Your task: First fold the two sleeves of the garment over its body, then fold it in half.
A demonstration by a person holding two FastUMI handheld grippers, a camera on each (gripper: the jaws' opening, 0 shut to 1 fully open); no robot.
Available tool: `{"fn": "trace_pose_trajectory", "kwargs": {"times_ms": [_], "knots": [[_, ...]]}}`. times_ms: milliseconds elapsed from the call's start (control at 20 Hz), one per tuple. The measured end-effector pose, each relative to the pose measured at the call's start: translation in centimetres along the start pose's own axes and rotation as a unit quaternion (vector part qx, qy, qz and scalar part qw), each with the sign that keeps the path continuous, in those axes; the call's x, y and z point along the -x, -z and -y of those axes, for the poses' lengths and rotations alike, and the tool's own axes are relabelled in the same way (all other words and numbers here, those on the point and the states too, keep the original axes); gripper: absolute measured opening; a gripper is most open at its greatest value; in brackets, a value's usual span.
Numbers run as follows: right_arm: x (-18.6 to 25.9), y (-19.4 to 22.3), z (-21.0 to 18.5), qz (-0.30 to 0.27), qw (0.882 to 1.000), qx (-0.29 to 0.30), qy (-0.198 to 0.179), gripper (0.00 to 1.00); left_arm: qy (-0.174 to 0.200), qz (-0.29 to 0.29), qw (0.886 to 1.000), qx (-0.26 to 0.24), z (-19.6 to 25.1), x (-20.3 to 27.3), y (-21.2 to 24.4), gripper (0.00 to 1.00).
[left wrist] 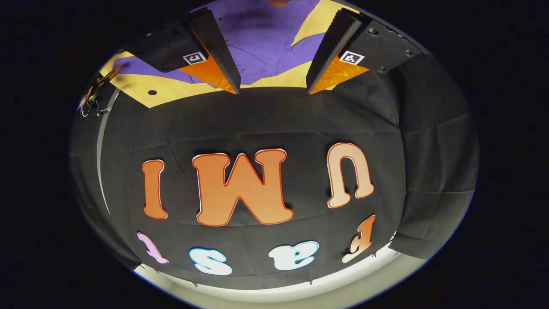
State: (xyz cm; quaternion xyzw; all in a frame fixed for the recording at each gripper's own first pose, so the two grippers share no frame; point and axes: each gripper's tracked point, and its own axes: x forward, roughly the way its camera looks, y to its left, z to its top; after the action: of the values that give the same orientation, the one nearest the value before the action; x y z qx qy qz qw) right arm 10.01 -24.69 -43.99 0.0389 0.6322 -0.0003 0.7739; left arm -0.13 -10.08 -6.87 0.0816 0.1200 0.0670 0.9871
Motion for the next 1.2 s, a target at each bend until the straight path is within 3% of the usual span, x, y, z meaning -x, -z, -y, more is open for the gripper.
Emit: {"fn": "trace_pose_trajectory", "kwargs": {"times_ms": [350, 400, 550, 700, 950, 1200], "knots": [[-0.4, -0.2, 0.1, 0.001, 1.000, -0.001, -0.008, 0.84, -0.016, -0.016, 1.000, -0.002, 0.0, 0.9, 0.8, 0.95], [-0.5, -0.3, 0.1, 0.002, 1.000, 0.003, -0.008, 0.76, -0.016, -0.018, 1.000, -0.002, 0.1, 1.0, 0.8, 0.95], [-0.4, -0.9, -0.7, 0.013, 1.000, 0.000, -0.009, 0.27, -0.009, -0.017, 1.000, -0.009, 0.4, 1.0, 0.7, 0.95], [-0.2, -1.1, -1.7, 0.021, 0.999, -0.018, -0.018, 0.07, 0.000, -0.012, 1.000, -0.007, 0.5, 1.2, 0.4, 0.95], [1.7, -1.5, -3.4, 0.036, 0.998, -0.047, -0.031, 0.04, 0.003, -0.009, 1.000, 0.004, -2.8, 0.9, 1.1, 1.00], [7.1, -3.2, -5.9, 0.071, 0.993, -0.083, -0.046, 0.04, 0.012, -0.007, 1.000, 0.024, -6.7, -0.5, 1.6, 0.96]]}}
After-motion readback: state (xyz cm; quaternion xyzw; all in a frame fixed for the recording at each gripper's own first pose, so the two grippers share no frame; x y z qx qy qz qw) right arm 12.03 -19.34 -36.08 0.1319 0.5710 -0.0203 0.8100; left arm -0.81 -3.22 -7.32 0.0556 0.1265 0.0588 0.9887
